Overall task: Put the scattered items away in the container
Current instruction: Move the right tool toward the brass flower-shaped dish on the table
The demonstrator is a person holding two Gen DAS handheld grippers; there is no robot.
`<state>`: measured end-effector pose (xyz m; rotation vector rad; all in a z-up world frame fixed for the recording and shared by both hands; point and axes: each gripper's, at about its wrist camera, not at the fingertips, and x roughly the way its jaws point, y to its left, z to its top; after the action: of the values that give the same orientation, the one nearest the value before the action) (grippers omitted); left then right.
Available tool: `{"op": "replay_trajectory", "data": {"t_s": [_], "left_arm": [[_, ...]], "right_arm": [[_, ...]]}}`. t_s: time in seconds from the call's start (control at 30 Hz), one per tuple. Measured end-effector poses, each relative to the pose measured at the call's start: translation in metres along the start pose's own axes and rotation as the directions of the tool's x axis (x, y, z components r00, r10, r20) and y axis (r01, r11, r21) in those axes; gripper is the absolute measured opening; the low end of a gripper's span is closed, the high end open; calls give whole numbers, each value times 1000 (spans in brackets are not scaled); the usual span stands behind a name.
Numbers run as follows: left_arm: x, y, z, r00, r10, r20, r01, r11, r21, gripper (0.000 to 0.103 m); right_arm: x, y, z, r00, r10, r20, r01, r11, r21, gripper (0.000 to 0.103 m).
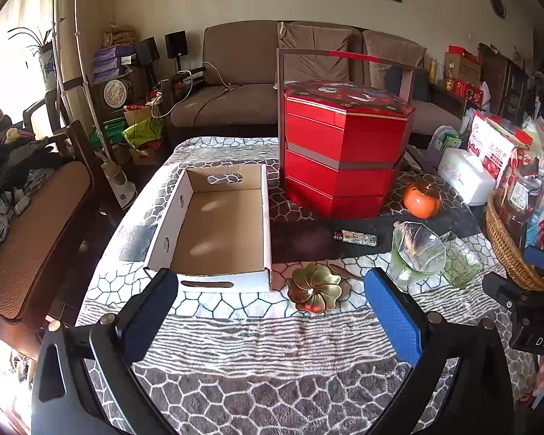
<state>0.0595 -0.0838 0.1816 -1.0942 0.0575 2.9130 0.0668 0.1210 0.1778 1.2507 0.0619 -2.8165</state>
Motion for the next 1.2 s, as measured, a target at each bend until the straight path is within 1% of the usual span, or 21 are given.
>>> {"op": "replay_trajectory", "data": {"t_s": [0.13,0.23,0.27,0.33,0.4,0.47,0.53,0.6,0.67,0.7,0.73,0.77,0.83,0.87,0.93,1.0,1.07,1.1,1.13,1.2], "left_arm": [[-6,5,2,1000,-5,6,6,1000,-11,103],[-6,3,1,1000,-23,-11,23,1000,-3,103],[-5,2,-1,999,-41,-20,41,999,-2,103],[-1,3,-6,994,-102,-43,102,995,-16,103],[6,4,-13,985,-161,-63,159,987,-39,103],[17,7,-22,976,-203,-85,198,978,-61,103],[30,11,-31,968,-224,-112,215,973,-89,103],[44,15,-41,960,-243,-137,227,966,-121,103],[56,19,-49,953,-256,-160,233,960,-153,102],[62,21,-52,950,-263,-170,235,958,-167,102],[69,22,-55,947,-265,-181,234,956,-176,102],[75,23,-57,944,-265,-195,230,956,-184,102],[88,23,-60,935,-276,-221,234,952,-198,97],[94,22,-61,931,-284,-230,239,949,-205,96],[106,20,-63,929,-277,-244,228,951,-209,95],[117,19,-65,928,-277,-251,225,950,-217,94],[129,20,-67,924,-282,-258,224,946,-232,92],[134,22,-67,921,-286,-263,224,943,-245,86],[140,24,-68,916,-299,-269,228,937,-266,77],[151,30,-70,899,-334,-283,237,914,-328,67]], "right_arm": [[-2,-1,-1,1000,-2,-2,2,1000,2,103],[-2,-2,-2,1000,24,-9,-24,1000,7,103],[-2,-3,-3,999,40,-11,-39,999,11,103],[0,-4,-6,996,90,-17,-89,996,30,102],[4,-4,-9,986,164,-28,-162,985,55,95],[12,-2,-13,971,236,-46,-232,969,82,80],[23,0,-17,955,290,-64,-282,953,114,77],[38,4,-21,936,343,-85,-328,933,146,68],[55,9,-26,915,389,-110,-366,912,187,49],[64,12,-28,906,407,-118,-379,902,206,48],[73,15,-30,902,412,-128,-379,899,220,48],[80,18,-30,904,405,-137,-370,901,225,48],[95,27,-30,911,382,-154,-348,914,210,48],[102,31,-30,912,378,-161,-344,916,205,48],[116,39,-30,909,379,-174,-341,916,213,46],[129,46,-28,910,373,-181,-335,918,213,40],[142,52,-27,913,363,-185,-326,923,205,27],[148,54,-26,910,369,-190,-330,921,208,24],[156,57,-25,904,378,-197,-337,917,214,20],[168,62,-23,900,382,-209,-337,915,221,20]]}}
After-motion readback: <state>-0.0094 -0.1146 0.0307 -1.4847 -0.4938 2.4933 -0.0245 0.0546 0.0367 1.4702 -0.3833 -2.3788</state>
